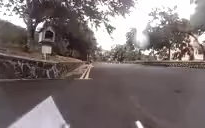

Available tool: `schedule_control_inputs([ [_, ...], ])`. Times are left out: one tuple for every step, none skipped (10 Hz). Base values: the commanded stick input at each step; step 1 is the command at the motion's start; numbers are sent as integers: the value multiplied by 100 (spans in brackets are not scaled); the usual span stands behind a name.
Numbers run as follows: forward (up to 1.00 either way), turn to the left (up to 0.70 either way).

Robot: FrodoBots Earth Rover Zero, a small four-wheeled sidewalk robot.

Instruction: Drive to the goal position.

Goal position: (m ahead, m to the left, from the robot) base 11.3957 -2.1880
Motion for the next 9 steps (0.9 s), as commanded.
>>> schedule_control_inputs([
  [100, 0],
  [100, 0],
  [100, -18],
  [100, -10],
  [100, -1],
  [100, 0],
  [100, 0],
  [100, 0],
  [100, 0],
])
